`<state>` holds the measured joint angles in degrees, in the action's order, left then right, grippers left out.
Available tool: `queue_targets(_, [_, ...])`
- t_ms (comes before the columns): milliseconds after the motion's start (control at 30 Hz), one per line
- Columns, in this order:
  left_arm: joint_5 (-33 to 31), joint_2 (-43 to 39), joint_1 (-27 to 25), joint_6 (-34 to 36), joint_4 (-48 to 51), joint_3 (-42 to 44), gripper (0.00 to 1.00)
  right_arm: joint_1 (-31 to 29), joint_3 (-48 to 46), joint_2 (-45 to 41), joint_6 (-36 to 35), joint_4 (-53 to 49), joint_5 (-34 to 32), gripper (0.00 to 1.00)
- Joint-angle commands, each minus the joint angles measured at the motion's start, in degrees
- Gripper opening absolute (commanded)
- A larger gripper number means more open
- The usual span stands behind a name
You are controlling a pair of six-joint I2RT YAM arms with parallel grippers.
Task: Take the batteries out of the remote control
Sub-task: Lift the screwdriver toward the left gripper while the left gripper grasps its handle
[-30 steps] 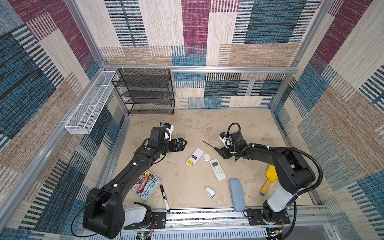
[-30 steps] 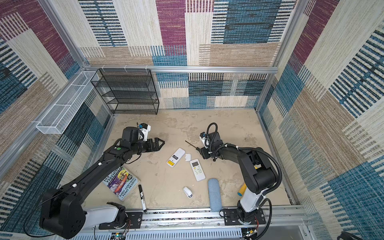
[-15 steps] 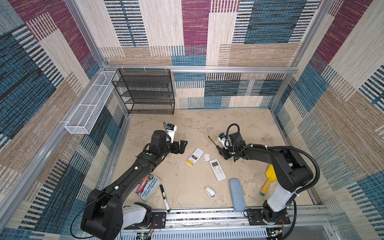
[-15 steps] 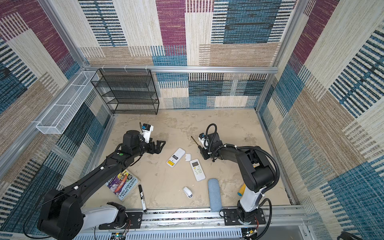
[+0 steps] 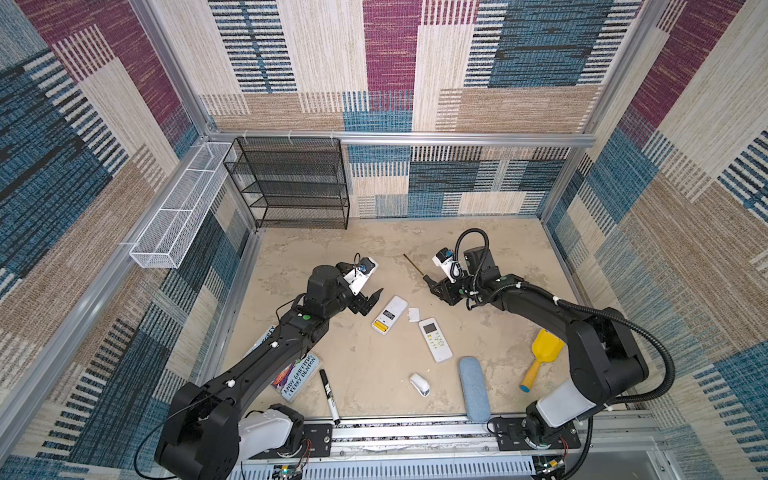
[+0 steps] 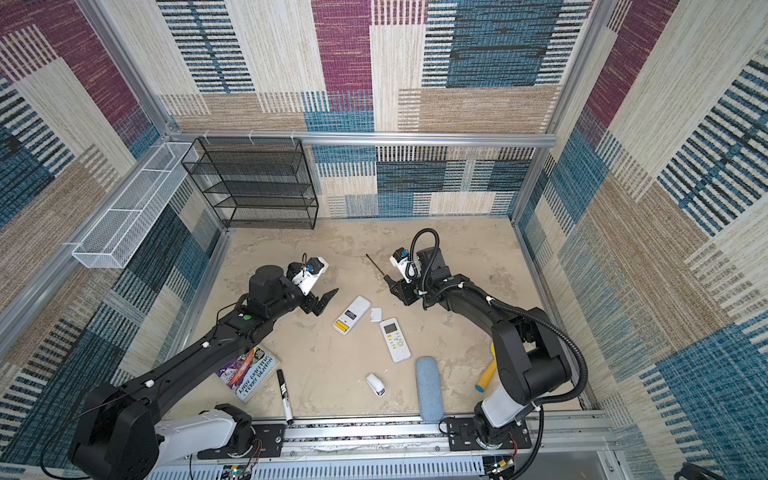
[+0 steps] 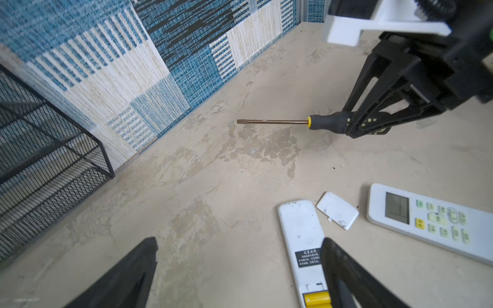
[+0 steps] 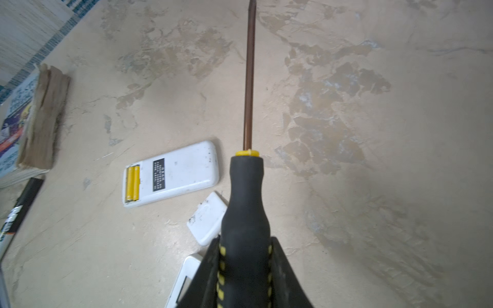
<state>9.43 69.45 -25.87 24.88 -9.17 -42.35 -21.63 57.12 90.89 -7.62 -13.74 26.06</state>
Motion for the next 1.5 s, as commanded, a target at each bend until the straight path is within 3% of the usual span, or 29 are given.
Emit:
queue_targets(0, [-0.44,0.05,-2.05,15.91,-3.3,0.64,0.95,-0.1,0.62,-1.29,0.39,-3.84,8.25,0.14])
queue_targets(233, [-0.49,0.99,-6.63,30.41,-8.1,1.18,0.91,-1.09,-0.09,-5.86,0.96,-7.08,12.64,0.16])
queue_targets(533, [0.91,7.15,-12.5,42.27,-10.08,-3.26,0.87,-3.31,1.3,-7.87,-0.28,-11.07,14.52,0.17])
queue_targets(633, [3.12,8.47,-12.98,44.4,-8.91,-4.36,0.85,-3.68,1.63,-8.1,-0.96,-12.05,15.18,0.18])
queue_targets(867, [7.09,9.98,-13.67,48.45,-1.93,-7.3,0.64,-3.77,2.54,-8.43,-2.16,-13.41,17.13,0.18])
queue_targets(1200, [6.94,11.73,-14.3,50.94,1.99,-7.99,0.63,-3.77,4.17,-7.84,-3.6,-14.81,19.37,0.18])
queue_targets(1467, [5.51,14.21,-14.39,52.52,-2.88,-8.18,0.5,-3.83,4.47,-7.49,-4.6,-15.87,20.63,0.19])
